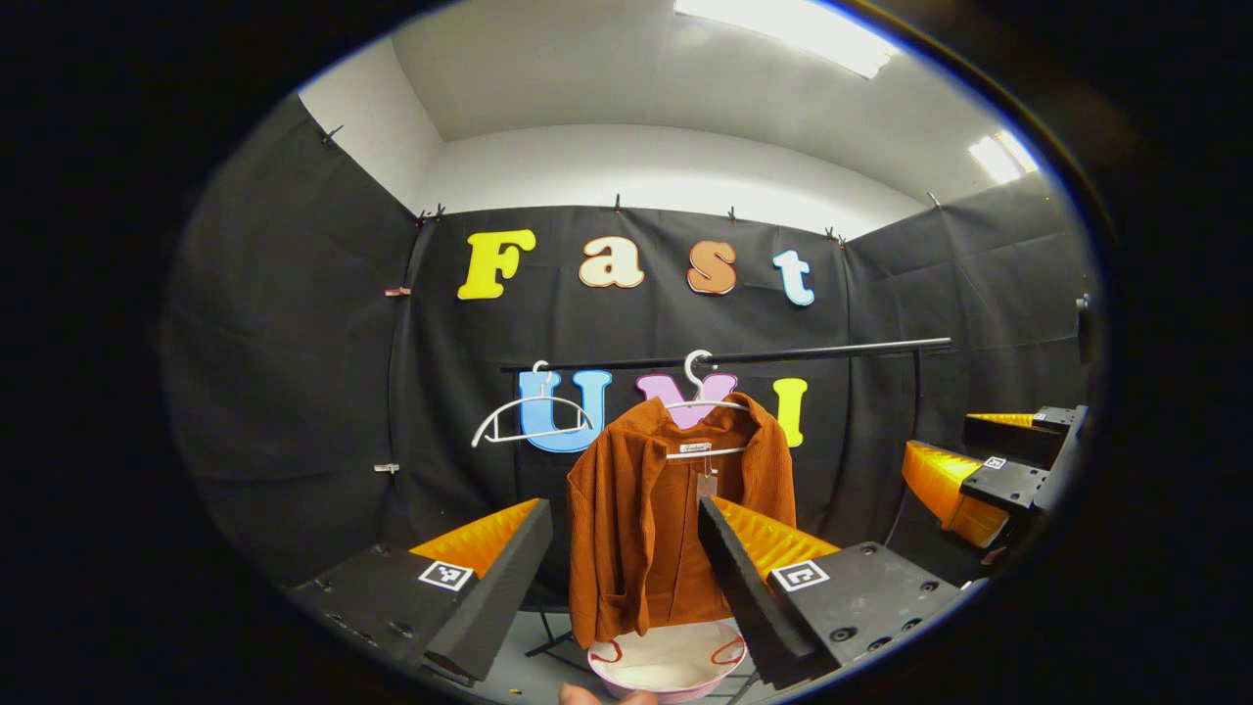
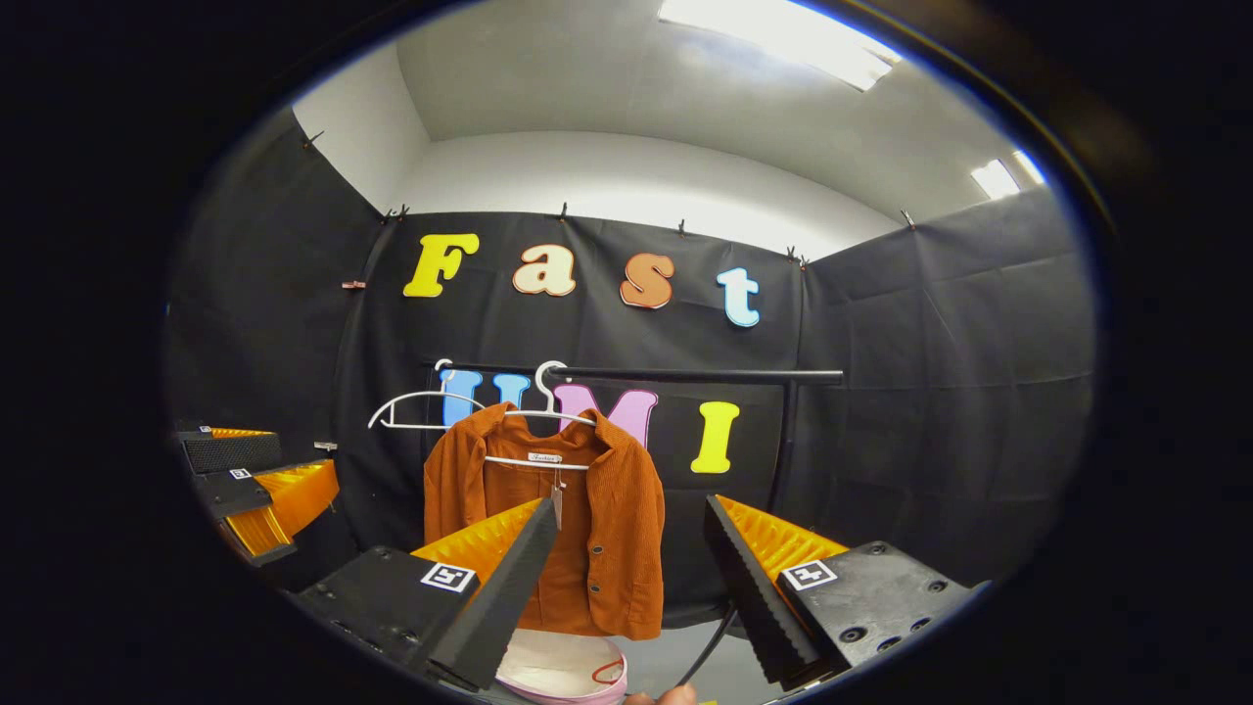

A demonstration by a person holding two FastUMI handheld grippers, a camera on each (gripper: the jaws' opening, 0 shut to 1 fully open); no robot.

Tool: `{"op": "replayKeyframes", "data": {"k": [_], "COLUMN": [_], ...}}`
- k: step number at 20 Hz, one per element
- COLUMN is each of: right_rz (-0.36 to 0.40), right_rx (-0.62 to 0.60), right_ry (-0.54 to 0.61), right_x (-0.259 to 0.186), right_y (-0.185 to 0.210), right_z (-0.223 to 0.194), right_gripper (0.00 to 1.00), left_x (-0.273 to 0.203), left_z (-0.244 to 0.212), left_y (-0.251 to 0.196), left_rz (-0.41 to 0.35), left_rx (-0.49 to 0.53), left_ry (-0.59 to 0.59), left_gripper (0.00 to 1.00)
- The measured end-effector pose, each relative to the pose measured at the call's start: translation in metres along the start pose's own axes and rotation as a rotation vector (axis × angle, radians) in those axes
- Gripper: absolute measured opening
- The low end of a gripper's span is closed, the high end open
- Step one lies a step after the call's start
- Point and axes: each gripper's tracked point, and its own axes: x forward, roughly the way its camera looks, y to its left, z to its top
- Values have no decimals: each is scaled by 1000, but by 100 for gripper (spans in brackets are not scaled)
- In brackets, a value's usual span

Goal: Grasp the clothes on the hanger with both hands and then place them into the laundry hamper below.

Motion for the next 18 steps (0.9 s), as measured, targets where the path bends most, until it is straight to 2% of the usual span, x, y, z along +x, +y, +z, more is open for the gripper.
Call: {"op": "replayKeyframes", "data": {"k": [4, 8, 12, 18], "right_rz": [10, 17, 23, 65], "right_rx": [-3, 5, 13, 28], "right_ry": [8, 18, -5, -7], "right_x": [3, 16, 76, 169], "right_y": [1, 0, -1, 6], "right_z": [-3, -10, -15, -50], "right_gripper": [97, 98, 98, 98], "left_x": [9, 39, 93, 198], "left_z": [-3, -6, -13, -37], "left_y": [-7, -16, -20, -24], "left_rz": [-14, -21, -7, 45], "left_rx": [1, 14, 15, 36], "left_ry": [7, 5, 4, 19], "left_gripper": [95, 95, 95, 95]}}
